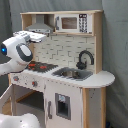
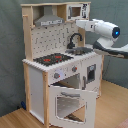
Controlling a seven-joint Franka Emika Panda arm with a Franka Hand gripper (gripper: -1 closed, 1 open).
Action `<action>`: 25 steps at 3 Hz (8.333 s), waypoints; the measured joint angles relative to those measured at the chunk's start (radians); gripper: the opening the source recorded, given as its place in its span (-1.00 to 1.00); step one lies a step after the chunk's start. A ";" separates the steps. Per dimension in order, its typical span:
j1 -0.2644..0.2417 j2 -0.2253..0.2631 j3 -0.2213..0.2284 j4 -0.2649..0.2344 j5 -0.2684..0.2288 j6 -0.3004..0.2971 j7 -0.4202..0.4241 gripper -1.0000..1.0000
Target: Play with the kitchen
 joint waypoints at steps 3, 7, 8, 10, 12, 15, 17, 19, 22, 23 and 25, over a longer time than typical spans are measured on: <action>-0.004 0.200 -0.022 0.048 0.000 0.031 -0.268 1.00; -0.074 0.465 0.070 0.222 0.000 -0.053 -0.460 1.00; -0.131 0.477 0.122 0.284 0.000 -0.092 -0.460 1.00; -0.251 0.477 0.195 0.387 0.000 -0.190 -0.417 1.00; -0.306 0.477 0.236 0.435 0.000 -0.216 -0.375 -1.00; -0.165 0.473 0.124 0.338 0.002 -0.209 -0.368 -1.00; -0.038 0.484 0.038 0.241 0.002 -0.117 -0.386 -1.00; 0.103 0.515 -0.059 0.164 0.002 -0.051 -0.439 -1.00; 0.261 0.513 -0.177 0.079 0.002 -0.007 -0.487 -1.00; 0.266 0.512 -0.177 0.079 0.002 -0.007 -0.487 1.00; 0.348 0.436 -0.276 0.022 0.002 -0.007 -0.515 1.00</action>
